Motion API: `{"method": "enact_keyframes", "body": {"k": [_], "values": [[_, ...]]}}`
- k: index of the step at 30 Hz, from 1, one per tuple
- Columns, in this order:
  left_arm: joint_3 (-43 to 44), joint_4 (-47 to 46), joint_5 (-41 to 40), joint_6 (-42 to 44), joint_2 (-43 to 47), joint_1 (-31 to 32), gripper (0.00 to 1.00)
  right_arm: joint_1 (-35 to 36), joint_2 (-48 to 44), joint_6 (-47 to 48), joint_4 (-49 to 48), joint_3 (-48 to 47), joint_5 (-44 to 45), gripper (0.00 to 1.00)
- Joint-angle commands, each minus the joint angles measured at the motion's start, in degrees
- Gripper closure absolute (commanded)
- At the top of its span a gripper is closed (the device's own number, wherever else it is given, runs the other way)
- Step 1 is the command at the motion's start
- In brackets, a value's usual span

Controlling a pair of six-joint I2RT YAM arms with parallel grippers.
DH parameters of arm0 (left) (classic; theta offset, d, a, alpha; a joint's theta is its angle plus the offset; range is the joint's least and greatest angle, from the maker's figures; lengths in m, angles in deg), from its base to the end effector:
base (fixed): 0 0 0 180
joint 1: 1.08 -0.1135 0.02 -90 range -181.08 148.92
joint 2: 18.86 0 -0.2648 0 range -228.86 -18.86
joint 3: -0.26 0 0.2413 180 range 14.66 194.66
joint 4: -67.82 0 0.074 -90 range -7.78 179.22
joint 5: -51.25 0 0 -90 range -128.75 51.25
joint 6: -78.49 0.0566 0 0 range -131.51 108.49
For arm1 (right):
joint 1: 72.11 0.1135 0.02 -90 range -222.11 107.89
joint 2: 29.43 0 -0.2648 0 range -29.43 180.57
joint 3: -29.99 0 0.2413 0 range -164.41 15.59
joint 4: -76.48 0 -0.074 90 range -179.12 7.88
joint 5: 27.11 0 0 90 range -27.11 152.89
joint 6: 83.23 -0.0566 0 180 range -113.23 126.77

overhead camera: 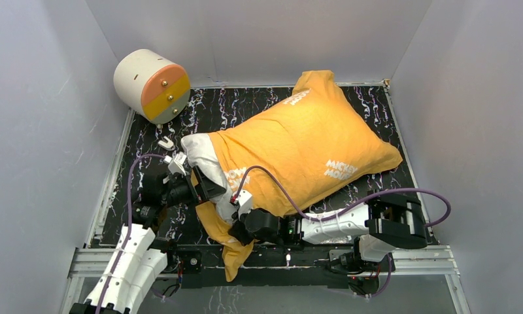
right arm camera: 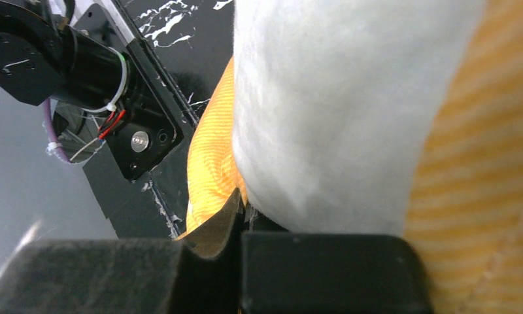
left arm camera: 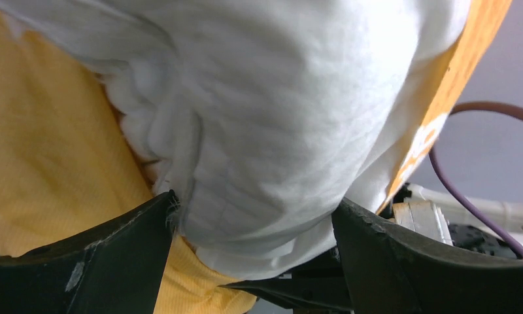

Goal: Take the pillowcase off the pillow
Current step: Remove the pillow from the pillowcase.

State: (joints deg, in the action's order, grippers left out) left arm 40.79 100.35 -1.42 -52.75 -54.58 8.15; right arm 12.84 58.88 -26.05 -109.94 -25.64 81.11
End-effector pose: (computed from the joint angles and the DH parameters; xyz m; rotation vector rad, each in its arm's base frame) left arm 0.1434 -0.0581 0.2330 -0.1690 2.1618 -1.1965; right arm 0.0467 0.3270 0.1914 -0.7475 2.0130 0.9603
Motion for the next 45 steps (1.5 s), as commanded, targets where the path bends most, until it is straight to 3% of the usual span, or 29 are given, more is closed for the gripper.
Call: {"method": "enact_keyframes", "body": {"k": [1, 4, 9, 11, 15, 21, 27, 34, 35, 36, 38, 41, 45], "values": [[-0.48, -5.27, 4.14, -3.63, -1.74, 3.5, 0.15, -0.13, -3.43, 2.59, -8.62, 2.65, -0.84, 0.96], [-2.0, -13.8, 2.69, -6.9, -2.88, 6.57, 0.21, -0.13, -4.4, 3.86, -9.45, 2.74, -3.12, 0.95], [5.55, -15.94, 2.81, -2.8, -11.18, 11.28, 0.82, -0.15, -6.13, 4.4, -7.04, 3.03, -4.4, 0.93], [10.03, -13.79, 0.86, -0.97, -13.47, 11.38, 1.0, -0.05, -6.45, 5.51, -5.61, 2.6, -8.64, 0.91], [17.94, -10.2, -9.37, -0.92, -17.54, 11.37, 1.0, 1.43, -5.61, 7.92, -1.62, 0.29, -24.66, 0.82], [27.34, -13.67, -10.24, -4.91, -27.12, 11.36, 1.0, 6.98, 2.98, 12.92, 16.71, -10.39, -30.83, 0.82], [39.0, -5.72, -14.06, 0.03, -30.62, 11.01, 1.0, 9.0, 0.5, 8.54, 10.68, -1.73, -23.74, 0.83], [36.0, 2.5, -15.22, 5.26, -25.52, 10.92, 1.0, 8.95, -6.15, 4.13, 1.97, 5.17, 4.3, 0.85], [33.83, 4.53, -17.72, 5.69, -23.3, 10.91, 0.91, 8.96, -7.1, 3.3, 0.18, 5.79, 8.13, 0.85], [31.21, 6.27, -20.69, 5.94, -20.59, 10.95, 0.71, 8.98, -7.93, 2.01, -1.09, 6.11, 11.6, 0.84], [26.1, 9.49, -26.96, 5.44, -14.74, 10.91, 0.23, 8.85, -8.72, 1.74, -4.95, 6.49, 15.56, 0.82], [19.87, 14.41, -31.54, 3.15, -6.66, 10.73, 0.09, 8.78, -8.3, 1.5, -5.59, 5.16, 19.36, 0.71], [14.01, 17.6, -28.56, -1.18, 1.55, 10.8, 0.02, 8.72, -6.8, 0.5, -3.22, 2.1, 21.78, 0.7]]}}
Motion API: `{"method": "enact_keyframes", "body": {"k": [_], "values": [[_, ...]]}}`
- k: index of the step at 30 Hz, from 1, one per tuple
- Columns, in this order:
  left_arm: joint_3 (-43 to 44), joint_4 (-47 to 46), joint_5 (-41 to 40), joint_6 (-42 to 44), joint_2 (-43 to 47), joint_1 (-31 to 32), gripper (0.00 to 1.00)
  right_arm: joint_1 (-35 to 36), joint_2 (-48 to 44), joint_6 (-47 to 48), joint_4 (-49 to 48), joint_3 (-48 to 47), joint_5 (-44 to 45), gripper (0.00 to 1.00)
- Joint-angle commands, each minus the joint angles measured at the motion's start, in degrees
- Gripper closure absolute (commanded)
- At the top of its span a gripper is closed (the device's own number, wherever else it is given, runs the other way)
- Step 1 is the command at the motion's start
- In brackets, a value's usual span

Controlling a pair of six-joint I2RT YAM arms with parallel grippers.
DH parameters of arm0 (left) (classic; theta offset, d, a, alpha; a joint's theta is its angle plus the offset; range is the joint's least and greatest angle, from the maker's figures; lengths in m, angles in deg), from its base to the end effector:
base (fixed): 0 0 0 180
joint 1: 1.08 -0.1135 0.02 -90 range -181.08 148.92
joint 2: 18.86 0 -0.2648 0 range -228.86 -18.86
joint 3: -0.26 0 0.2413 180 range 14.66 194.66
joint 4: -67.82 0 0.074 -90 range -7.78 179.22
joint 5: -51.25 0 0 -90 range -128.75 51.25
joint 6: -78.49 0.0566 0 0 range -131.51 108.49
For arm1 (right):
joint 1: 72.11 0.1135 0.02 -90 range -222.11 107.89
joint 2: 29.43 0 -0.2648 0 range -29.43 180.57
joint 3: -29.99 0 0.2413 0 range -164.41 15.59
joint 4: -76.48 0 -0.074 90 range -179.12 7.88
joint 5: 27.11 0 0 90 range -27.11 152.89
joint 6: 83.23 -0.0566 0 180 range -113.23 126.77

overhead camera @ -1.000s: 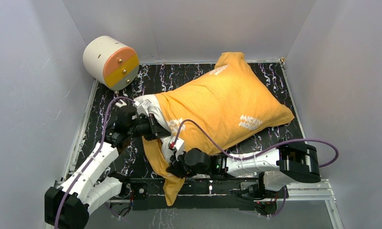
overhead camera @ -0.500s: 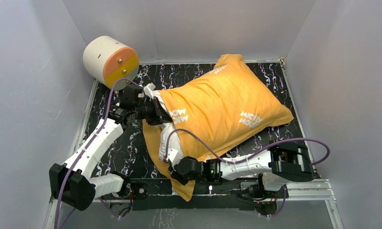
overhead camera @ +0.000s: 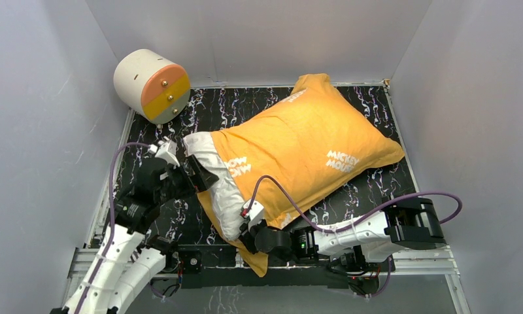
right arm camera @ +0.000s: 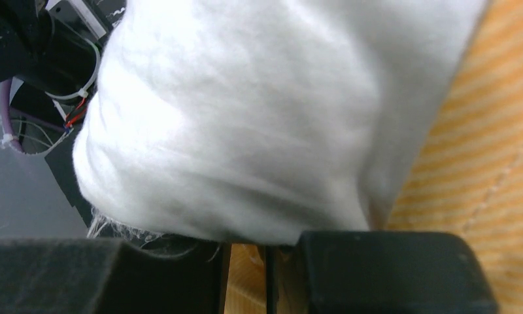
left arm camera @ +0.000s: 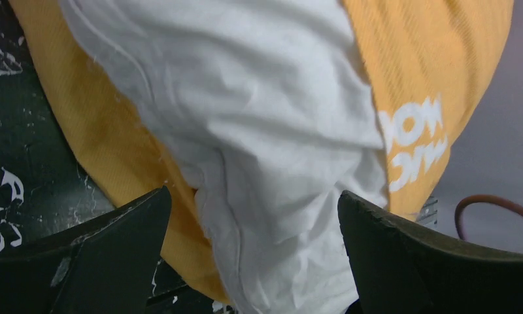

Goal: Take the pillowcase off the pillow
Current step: Remove the pillow from the pillowcase.

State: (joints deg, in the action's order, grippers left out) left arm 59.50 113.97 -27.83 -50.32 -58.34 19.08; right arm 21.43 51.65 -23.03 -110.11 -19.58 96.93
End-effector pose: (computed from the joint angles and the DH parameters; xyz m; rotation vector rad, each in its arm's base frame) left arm 0.1454 -0.0648 0.3058 -0.2199 2.1158 -0.8248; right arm 0.0135 0.2957 0.1980 -0.7181 1.8886 0.8257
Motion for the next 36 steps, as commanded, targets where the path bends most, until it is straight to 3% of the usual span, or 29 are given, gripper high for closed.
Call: {"method": "enact_keyframes", "body": {"k": [1, 3, 6, 9, 15, 18, 20, 21, 22, 25, 32, 36], "values": [[-6.94, 4.17, -0.12, -4.77, 7.05, -0.2, 0.02, 0.12, 0.6, -2.77, -2.48, -4.4, 5.74, 0.7], [-10.34, 4.05, 5.39, -7.19, 10.13, -0.18, 0.02, 0.15, 0.42, -3.54, -2.31, -4.55, 5.33, 0.7], [-15.3, 0.56, 13.62, -10.94, 14.19, -0.2, 0.02, 0.13, -0.66, -3.49, -2.84, -4.7, 3.23, 0.61], [-19.93, -7.3, 21.05, -15.27, 16.06, -0.17, 0.02, 0.13, -2.89, -2.74, -1.99, -5.71, -1.65, 0.51], [-24.73, -25.17, 28.47, -20.53, 11.66, -0.04, 0.04, 0.35, -5.62, -4.03, 3.92, -8.33, -11.66, 0.44], [-23.29, -27.6, 30.47, -17.7, 7.24, -0.12, 0.45, 1.34, -7.91, -7.13, 9.77, -8.76, -10.58, 0.38], [-18.97, -24.29, 29.02, -13.46, 4.43, -0.12, 0.83, 1.6, -10.11, -11.75, 15.85, -8.43, -5.89, 0.37], [-16.96, -22.54, 27.91, -11.5, 2.99, -0.11, 0.95, 1.69, -11.39, -13.4, 18.11, -7.83, -4.01, 0.35], [-15.3, -21.46, 27.32, -10.26, 1.9, -0.08, 1.0, 1.84, -12.92, -14.95, 19.82, -6.9, -2.14, 0.34], [-12.13, -20.16, 26.12, -8.52, -0.27, -0.09, 1.0, 1.89, -18.31, -23.12, 25.73, -3.22, 5.62, 0.29], [-10.3, -18.15, 23.51, -8.1, -0.59, -0.09, 1.0, 1.82, -28.77, -32.41, 29.8, 3.21, 18.44, 0.17], [-10.07, -18.3, 23.89, -9.14, -0.55, -0.09, 1.0, 1.69, -27.32, -23.56, 18.86, 3.26, 18.03, 0.14]]}}
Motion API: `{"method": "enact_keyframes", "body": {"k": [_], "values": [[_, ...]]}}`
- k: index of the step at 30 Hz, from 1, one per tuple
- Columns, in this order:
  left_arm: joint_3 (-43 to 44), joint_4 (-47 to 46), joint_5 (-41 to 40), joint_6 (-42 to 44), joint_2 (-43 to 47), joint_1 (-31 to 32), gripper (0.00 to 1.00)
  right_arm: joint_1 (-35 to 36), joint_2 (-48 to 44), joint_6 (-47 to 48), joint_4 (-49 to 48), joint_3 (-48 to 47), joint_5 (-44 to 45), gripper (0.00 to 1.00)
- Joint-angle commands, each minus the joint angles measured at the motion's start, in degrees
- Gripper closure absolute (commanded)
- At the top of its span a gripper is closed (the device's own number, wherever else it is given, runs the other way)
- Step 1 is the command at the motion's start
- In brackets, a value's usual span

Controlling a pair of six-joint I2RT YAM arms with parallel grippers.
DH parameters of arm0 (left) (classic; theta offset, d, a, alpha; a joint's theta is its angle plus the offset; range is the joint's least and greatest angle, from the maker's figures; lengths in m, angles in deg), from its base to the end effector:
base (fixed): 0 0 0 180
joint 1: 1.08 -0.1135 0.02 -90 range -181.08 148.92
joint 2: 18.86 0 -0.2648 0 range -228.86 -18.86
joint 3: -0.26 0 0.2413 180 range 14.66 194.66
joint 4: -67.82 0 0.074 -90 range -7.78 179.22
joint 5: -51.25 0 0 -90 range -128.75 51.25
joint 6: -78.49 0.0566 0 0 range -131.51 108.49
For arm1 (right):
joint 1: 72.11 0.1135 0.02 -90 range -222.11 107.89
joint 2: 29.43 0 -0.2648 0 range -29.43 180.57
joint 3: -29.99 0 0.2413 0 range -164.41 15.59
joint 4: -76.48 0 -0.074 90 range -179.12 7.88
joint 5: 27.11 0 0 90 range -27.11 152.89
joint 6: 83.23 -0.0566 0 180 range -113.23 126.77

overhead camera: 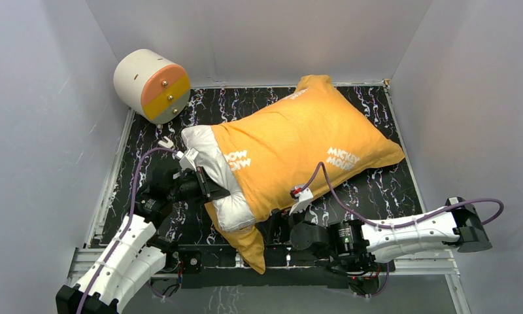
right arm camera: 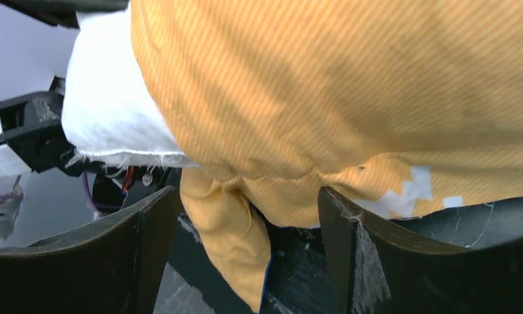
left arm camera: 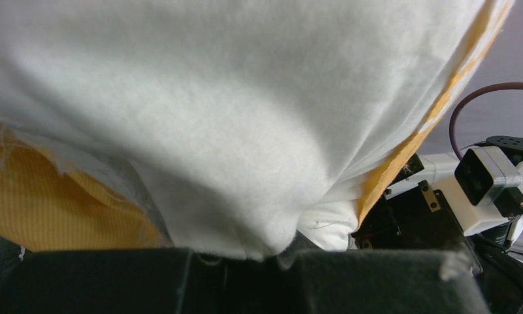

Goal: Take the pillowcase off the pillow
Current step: Remove the pillow from the pillowcase.

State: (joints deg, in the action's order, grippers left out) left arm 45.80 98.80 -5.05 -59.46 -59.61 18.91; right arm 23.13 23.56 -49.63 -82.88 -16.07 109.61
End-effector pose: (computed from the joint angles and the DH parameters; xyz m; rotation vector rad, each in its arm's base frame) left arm 0.1476 -0.0871 0.2531 -0.1276 2.2109 -1.3037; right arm 0.0228 0.2031 0.2436 -0.1666 2.0040 0.9371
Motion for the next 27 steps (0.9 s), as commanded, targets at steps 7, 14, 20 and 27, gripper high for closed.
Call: {"method": "enact_keyframes", "body": {"k": [7, 14, 20, 27], "values": [[6.92, -0.97, 0.05, 0.3, 0.16, 0.13, 1.0, -3.63, 12.92, -0.79, -5.91, -4.77, 11.43, 0.44], [11.63, 14.04, -17.1, 5.5, 5.48, 0.06, 1.0, -7.19, 8.53, -0.79, 6.14, -5.2, 22.29, 0.97], [13.98, 22.94, -25.55, 7.63, 6.86, 0.06, 1.0, -17.77, 2.65, 3.83, 10.21, -4.22, 24.24, 0.98], [14.82, 23.21, -24.05, 8.07, 7.43, 0.06, 1.0, -25.19, -1.02, 10.26, 3.51, -1.81, 10.48, 0.85]]}}
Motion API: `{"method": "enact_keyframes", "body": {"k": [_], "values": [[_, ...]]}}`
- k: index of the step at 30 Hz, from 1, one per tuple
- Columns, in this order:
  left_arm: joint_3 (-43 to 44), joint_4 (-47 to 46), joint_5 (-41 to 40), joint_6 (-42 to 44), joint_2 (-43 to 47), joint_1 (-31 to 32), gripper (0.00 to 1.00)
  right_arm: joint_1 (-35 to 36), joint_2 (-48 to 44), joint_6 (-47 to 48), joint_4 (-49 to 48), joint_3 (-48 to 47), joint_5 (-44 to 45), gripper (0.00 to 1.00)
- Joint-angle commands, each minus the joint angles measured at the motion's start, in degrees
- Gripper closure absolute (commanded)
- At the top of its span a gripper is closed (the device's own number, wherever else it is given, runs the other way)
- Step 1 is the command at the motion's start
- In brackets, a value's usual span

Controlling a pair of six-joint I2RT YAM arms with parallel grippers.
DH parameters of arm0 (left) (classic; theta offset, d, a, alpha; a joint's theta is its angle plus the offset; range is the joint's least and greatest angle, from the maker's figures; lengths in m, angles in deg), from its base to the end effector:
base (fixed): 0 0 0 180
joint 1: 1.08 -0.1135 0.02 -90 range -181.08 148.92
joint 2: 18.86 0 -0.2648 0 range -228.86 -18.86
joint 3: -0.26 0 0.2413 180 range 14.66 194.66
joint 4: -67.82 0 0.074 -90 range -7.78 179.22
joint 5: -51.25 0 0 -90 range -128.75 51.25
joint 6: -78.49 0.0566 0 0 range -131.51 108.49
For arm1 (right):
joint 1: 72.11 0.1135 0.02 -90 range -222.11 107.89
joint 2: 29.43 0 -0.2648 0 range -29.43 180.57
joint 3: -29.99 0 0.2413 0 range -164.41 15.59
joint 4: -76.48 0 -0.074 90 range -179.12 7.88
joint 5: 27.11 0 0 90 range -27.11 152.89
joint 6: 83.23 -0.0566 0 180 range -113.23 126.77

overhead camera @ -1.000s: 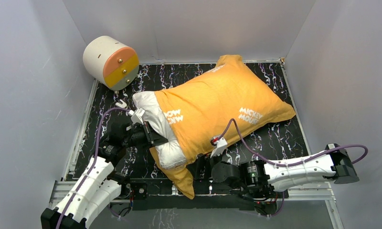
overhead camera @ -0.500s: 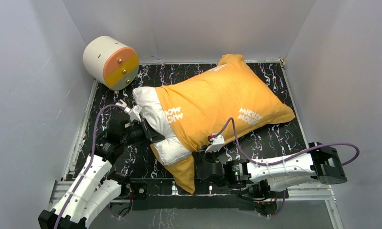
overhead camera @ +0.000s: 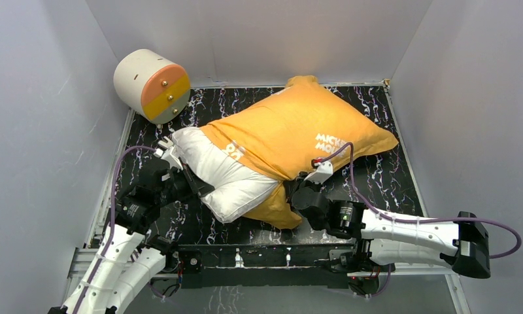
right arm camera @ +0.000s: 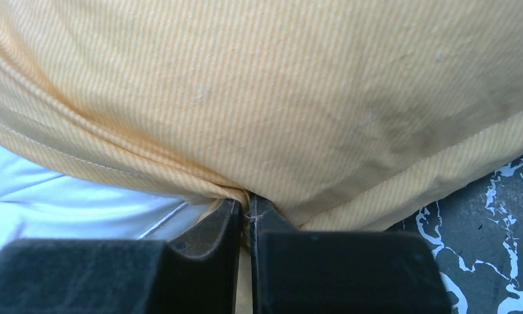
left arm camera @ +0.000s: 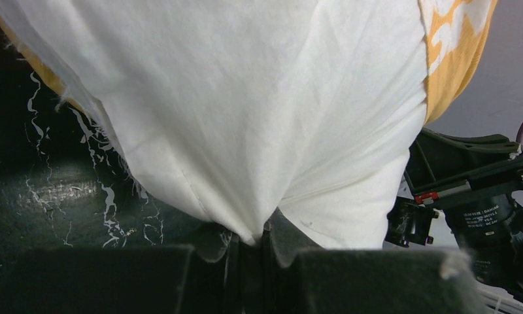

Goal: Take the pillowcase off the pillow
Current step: Remove the pillow from the pillowcase.

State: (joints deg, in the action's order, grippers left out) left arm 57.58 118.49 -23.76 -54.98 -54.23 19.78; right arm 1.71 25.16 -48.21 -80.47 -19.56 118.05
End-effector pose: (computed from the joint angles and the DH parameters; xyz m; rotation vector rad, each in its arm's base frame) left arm 0.1263 -0.0638 0.2951 -0.2620 2.1816 -0.9348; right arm 0.1006 0.1798 0.2581 0.2611 1.8632 0.5659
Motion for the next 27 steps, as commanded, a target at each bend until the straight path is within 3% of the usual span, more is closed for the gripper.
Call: {"method": "enact_keyframes", "body": {"k": [1, 6, 7, 9, 10, 11, 13, 19, 23, 27], "values": [[2.79, 2.95, -4.11, 3.69, 1.76, -0.8, 1.0, -3.77, -3.33, 10.77, 0.01, 1.52, -1.18, 0.8], [0.23, 2.16, -0.8, 3.58, 0.89, -0.82, 1.0, -3.77, -8.79, 18.8, -2.27, -1.83, -14.96, 0.51], [-0.48, 1.89, -0.75, 3.5, 1.16, -0.82, 0.88, -3.77, -9.8, 20.92, -3.66, -2.49, -18.18, 0.43], [-1.79, 1.82, -1.56, 2.85, 2.06, -0.79, 0.46, -3.8, -10.47, 23.74, -5.49, -4.08, -23.11, 0.33], [-2.27, 2.14, -2.39, 2.27, 2.51, -0.76, 0.3, -3.78, -9.77, 24.77, -5.71, -5.23, -24.6, 0.29], [-2.48, 2.47, -3.71, 1.54, 2.96, -0.81, 0.18, -3.77, -8.55, 25.68, -5.39, -6.89, -25.23, 0.27], [-1.92, 4.05, -7.21, 0.32, 3.41, -0.76, 0.04, -3.77, -4.38, 27.72, -2.98, -11.42, -25.22, 0.22], [5.83, 10.17, -28.28, -0.9, 1.3, -0.76, 0.02, -3.84, 12.78, 36.28, 3.72, -29.25, -22.1, 0.14], [9.61, 10.72, -36.23, 0.58, -2.77, -0.81, 0.02, -5.18, 22.77, 39.24, 3.8, -38.66, -18.56, 0.05], [13.22, 14.42, -41.42, -1.28, -7.32, -0.8, 0.02, -10.5, 31.62, 42.32, 2.53, -46.88, -32.62, 0.02]]}}
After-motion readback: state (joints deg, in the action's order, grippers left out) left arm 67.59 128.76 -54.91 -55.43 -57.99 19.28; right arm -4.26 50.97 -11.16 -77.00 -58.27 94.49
